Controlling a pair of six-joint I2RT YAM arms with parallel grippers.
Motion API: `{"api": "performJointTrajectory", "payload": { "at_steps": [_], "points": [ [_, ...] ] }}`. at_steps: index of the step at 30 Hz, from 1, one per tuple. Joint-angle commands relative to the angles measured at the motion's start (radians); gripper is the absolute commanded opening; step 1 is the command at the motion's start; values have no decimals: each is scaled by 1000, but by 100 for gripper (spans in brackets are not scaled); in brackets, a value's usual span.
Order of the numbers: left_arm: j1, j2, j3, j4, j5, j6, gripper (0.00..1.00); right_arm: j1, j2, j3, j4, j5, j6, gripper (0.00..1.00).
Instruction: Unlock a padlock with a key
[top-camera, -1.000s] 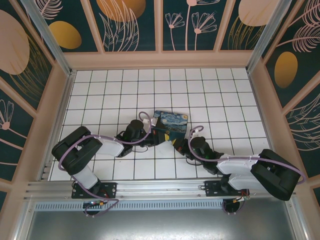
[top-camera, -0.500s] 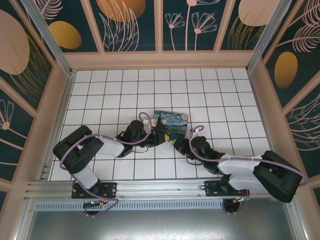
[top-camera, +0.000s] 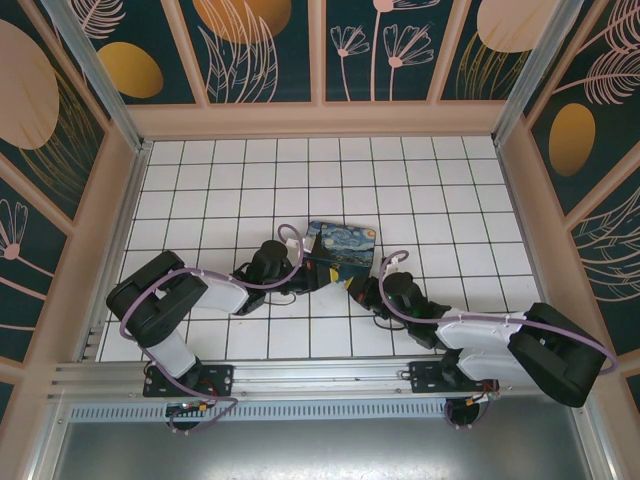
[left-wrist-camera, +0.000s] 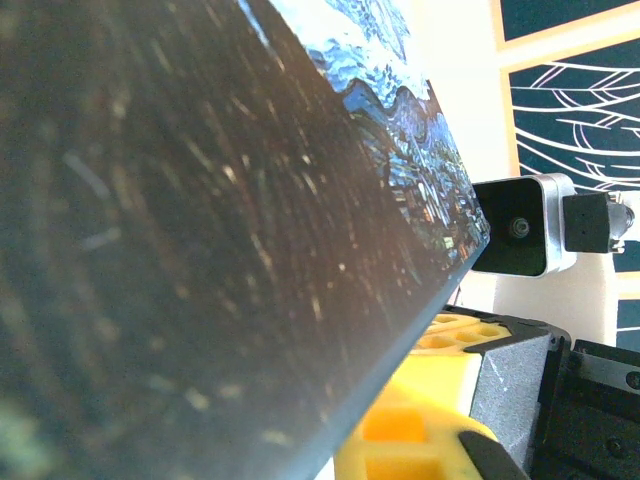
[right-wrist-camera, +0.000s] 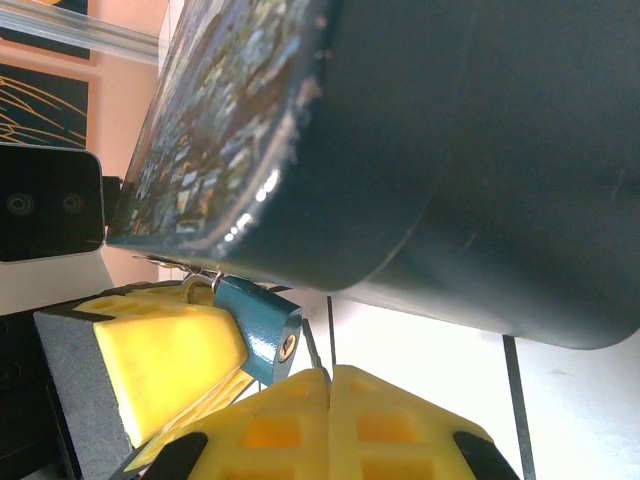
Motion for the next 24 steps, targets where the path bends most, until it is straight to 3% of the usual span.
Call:
{"api": "performJointTrajectory", "payload": {
  "at_steps": [1, 24],
  "points": [
    [6, 15, -1, 54, 12, 0, 0, -7, -28, 32, 11, -9, -17, 0],
    [6, 7, 2, 69, 20, -20, 0, -5, -6, 32, 39, -21, -11, 0]
  ]
}}
